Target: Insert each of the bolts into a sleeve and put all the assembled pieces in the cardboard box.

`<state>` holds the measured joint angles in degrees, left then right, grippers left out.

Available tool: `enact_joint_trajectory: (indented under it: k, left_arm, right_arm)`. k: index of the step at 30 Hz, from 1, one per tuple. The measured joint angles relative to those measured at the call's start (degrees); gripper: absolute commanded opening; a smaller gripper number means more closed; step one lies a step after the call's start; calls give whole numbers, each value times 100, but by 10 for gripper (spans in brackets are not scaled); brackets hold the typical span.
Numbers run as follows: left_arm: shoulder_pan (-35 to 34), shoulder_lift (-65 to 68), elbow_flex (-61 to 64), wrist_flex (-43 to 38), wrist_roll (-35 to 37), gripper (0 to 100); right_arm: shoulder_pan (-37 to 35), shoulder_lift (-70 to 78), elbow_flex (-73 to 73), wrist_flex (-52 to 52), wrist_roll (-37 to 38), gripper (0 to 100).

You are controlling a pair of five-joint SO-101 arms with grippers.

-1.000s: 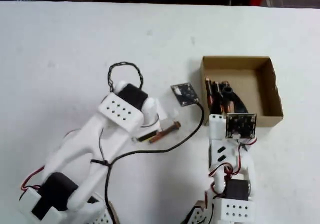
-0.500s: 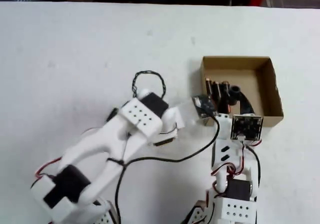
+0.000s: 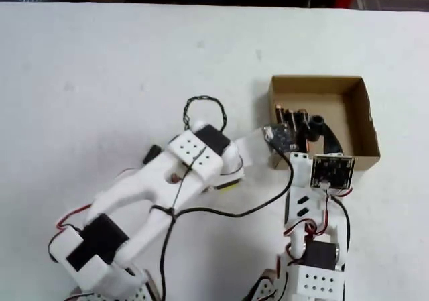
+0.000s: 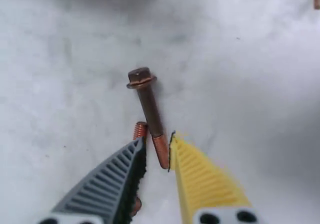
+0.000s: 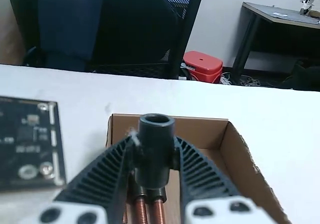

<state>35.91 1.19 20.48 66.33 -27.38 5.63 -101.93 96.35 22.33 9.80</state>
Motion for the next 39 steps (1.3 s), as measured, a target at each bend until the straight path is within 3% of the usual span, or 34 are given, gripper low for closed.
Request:
enact_joint_trajectory:
  k: [6,12,20,33,39]
  left_arm:
    - [9,0,0,-352,-9,128]
    - [9,0,0,-360,-9,290]
    - [-237,0,88,-360,-18,239]
    - [-484,0,536,-1152,-18,241]
    - [-475,273,571,-1591,396,239]
  right_arm:
    - [0,0,0,0,0,17]
    - [0,0,0,0,0,17]
    - [0,0,0,0,0,17]
    - [-9,0,0,0,0,17]
    - [-9,0,0,0,0,17]
